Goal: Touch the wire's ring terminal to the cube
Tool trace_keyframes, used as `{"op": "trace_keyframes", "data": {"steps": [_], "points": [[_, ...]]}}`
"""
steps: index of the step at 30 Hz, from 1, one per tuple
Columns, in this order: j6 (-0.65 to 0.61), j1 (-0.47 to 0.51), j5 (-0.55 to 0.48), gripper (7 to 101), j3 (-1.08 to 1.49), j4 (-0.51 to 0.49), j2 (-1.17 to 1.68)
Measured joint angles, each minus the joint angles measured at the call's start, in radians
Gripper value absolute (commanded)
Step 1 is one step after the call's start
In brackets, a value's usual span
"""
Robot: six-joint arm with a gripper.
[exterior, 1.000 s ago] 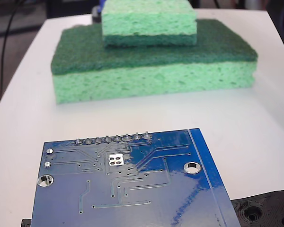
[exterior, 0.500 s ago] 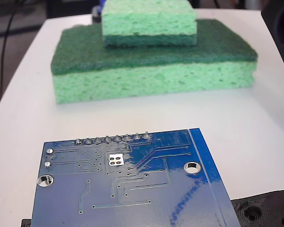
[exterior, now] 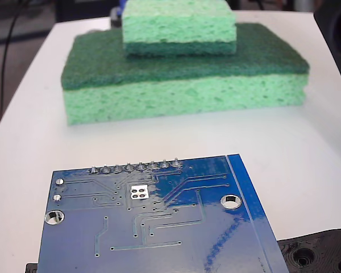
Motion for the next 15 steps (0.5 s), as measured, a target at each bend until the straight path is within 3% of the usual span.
{"op": "trace_keyframes", "data": {"steps": [15], "points": [[-0.063, 0.048, -0.021, 100.3, -0.011, 0.097, 0.123]]}}
